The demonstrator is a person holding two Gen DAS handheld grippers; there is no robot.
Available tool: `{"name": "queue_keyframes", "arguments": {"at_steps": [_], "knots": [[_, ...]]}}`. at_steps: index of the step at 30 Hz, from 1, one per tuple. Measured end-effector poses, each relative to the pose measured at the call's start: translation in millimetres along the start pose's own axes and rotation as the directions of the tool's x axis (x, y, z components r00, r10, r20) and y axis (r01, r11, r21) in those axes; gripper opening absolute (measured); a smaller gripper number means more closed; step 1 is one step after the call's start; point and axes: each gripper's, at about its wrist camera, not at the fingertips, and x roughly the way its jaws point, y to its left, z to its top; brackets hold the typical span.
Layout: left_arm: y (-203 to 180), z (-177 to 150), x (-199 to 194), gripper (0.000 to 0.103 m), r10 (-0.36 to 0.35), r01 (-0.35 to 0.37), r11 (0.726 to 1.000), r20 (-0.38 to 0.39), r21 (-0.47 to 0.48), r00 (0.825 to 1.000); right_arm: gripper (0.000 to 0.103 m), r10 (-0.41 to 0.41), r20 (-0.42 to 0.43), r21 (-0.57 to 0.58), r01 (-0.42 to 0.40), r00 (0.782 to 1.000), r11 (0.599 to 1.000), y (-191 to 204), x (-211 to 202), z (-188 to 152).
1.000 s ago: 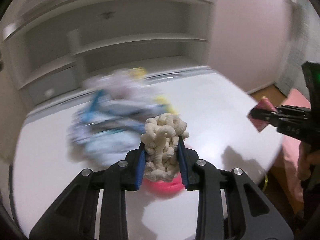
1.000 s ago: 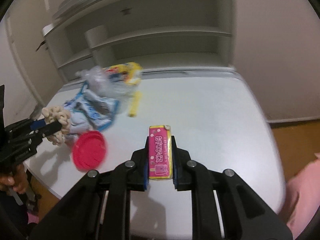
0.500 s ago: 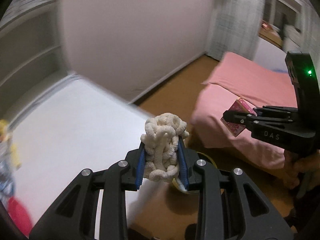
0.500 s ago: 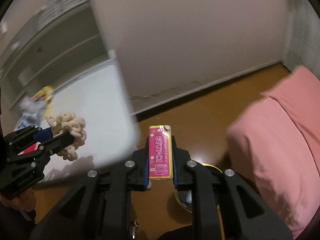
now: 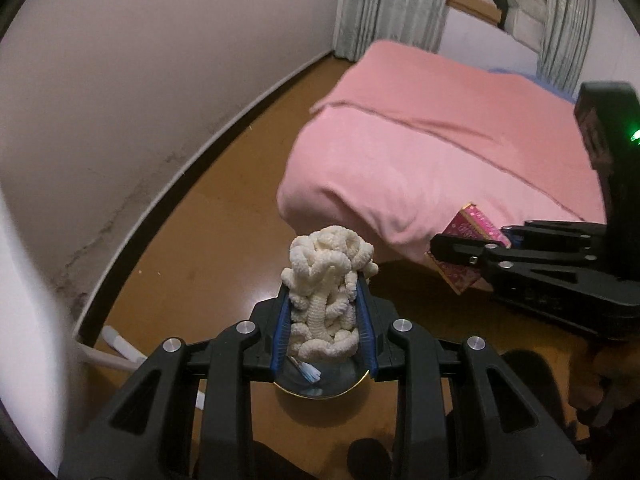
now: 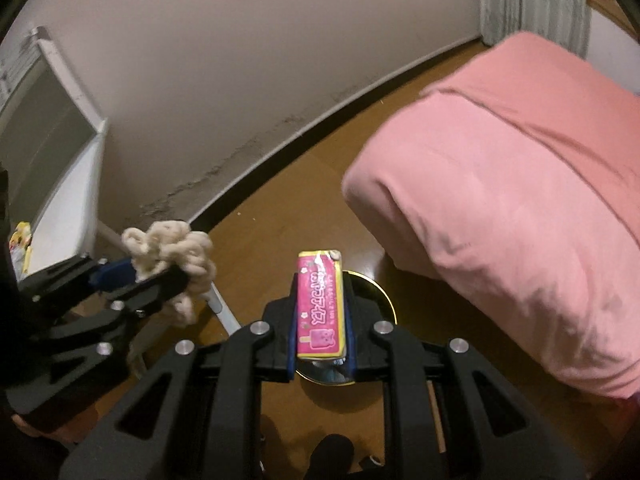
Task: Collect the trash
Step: 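Carry both items over the black bin and open both tools to drop them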
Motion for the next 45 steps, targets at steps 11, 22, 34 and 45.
{"name": "queue_keyframes", "arguments": {"at_steps": [11,22,34,45], "knots": [[23,-58,130,0.029,-0.006,0.000,0.999,-0.163,-0.039,0.987,0.017,0.018,-0.143,0.075,-0.007,0.990,0.997,-23,106,-38],[39,-83,161,0.029,-0.005,-0.006,0.999,-0.212,-0.052,0.977,0.017,0.024,-0.223,0.101,-0.001,0.975,0.995,-27,155,-59],[38,-73,150,0.058,-0.028,0.018,0.998,-0.182,-0.054,0.983,0.046,0.028,-0.186,0.095,-0.010,0.982,0.995,-21,146,-45],[20,-54,88,0.077,-0.025,0.024,1.000,-0.095,-0.004,0.995,0.053,-0.013,-0.101,0.063,0.020,0.995,0.998,-6,85,-19]]}}
